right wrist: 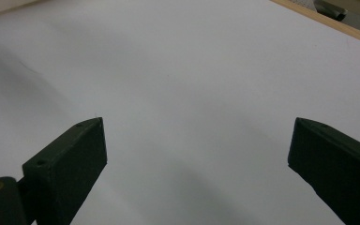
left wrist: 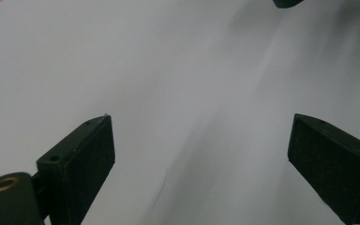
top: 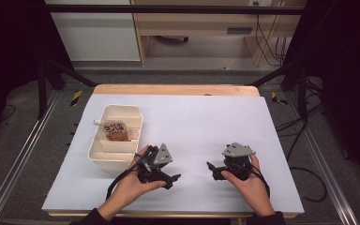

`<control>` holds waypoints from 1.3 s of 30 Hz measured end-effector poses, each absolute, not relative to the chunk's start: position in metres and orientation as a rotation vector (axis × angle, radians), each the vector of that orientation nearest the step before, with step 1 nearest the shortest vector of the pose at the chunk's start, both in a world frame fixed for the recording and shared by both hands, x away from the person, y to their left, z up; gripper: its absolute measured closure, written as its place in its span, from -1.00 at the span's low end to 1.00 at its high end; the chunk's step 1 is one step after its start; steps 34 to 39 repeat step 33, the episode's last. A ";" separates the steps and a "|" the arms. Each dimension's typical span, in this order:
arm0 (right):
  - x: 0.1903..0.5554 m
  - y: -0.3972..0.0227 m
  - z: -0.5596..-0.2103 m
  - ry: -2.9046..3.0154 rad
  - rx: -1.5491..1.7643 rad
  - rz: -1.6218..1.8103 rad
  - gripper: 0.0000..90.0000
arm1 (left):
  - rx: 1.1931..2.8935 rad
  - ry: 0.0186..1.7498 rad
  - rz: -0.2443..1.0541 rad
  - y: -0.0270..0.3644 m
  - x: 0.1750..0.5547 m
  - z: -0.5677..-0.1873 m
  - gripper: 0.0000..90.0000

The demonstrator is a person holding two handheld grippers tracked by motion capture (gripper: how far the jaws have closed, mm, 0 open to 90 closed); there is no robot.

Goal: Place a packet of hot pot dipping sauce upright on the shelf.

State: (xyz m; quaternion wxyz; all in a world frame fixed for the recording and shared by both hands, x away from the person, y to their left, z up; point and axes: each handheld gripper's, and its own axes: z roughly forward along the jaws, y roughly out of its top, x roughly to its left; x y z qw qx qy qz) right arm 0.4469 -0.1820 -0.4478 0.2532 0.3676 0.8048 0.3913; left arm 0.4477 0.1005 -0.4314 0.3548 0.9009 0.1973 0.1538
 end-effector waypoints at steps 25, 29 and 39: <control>0.447 -0.180 -0.449 2.208 0.984 1.054 -0.88 | 2.366 0.573 0.339 0.117 0.444 -0.460 -0.89; 0.448 -0.179 -0.450 2.215 0.985 1.046 -0.88 | 2.338 0.608 0.352 0.125 0.442 -0.461 -0.89; 0.448 -0.177 -0.450 2.212 0.987 1.050 -0.88 | 2.320 0.610 0.353 0.126 0.442 -0.461 -0.89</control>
